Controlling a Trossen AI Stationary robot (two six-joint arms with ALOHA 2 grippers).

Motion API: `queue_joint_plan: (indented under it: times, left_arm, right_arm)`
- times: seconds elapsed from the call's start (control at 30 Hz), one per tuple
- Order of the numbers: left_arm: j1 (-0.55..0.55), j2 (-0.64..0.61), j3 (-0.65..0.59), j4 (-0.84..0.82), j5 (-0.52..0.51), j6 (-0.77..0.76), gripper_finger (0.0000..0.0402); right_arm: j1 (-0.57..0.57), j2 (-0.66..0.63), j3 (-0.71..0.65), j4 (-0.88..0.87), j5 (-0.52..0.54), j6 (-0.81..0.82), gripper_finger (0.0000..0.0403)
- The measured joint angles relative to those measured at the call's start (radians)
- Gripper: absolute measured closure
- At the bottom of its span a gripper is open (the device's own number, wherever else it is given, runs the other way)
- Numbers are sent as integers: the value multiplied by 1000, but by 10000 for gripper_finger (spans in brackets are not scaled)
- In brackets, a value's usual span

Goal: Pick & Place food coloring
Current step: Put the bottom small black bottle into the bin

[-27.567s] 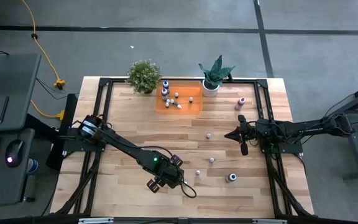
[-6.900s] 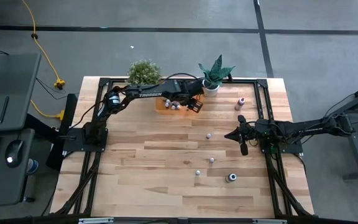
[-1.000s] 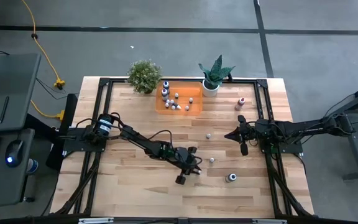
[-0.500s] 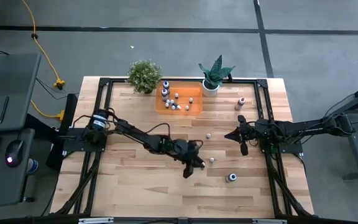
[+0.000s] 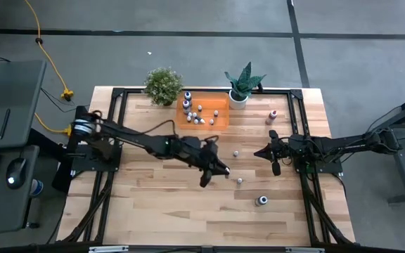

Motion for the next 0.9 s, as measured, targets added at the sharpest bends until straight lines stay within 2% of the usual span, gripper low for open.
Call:
queue_joint_plan:
  times: [0.37,0.53,0.67,0.73,0.9]
  left_arm:
    - [65,-211,1,-97,74,121,353]
    - [87,-277,0,-126,201,290,353]
    - [96,-305,0,-115,402,431,353]
    - [96,-315,0,-118,469,492,353]
    - [109,-324,0,-126,481,551,353]
  right_arm:
    - [0,0,0,0,0,0,402]
    - [0,0,0,0,0,0,402]
    - [0,0,0,0,0,0,402]
    - [0,0,0,0,0,0,402]
    - [0,0,0,0,0,0,402]
